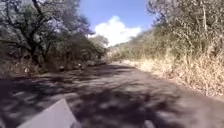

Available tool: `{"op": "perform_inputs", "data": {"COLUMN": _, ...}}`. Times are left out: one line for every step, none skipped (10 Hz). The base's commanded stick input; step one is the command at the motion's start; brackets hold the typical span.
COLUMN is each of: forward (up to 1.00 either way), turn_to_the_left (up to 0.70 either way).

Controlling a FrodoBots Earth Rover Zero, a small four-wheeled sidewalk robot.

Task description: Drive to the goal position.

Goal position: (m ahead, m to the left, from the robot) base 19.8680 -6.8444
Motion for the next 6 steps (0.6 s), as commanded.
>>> {"op": "perform_inputs", "data": {"forward": 0.5, "turn_to_the_left": -0.5}}
{"op": "perform_inputs", "data": {"forward": 0.5, "turn_to_the_left": -0.19}}
{"op": "perform_inputs", "data": {"forward": 0.5, "turn_to_the_left": -0.03}}
{"op": "perform_inputs", "data": {"forward": 0.5, "turn_to_the_left": 0.0}}
{"op": "perform_inputs", "data": {"forward": 0.5, "turn_to_the_left": -0.03}}
{"op": "perform_inputs", "data": {"forward": 0.5, "turn_to_the_left": -0.48}}
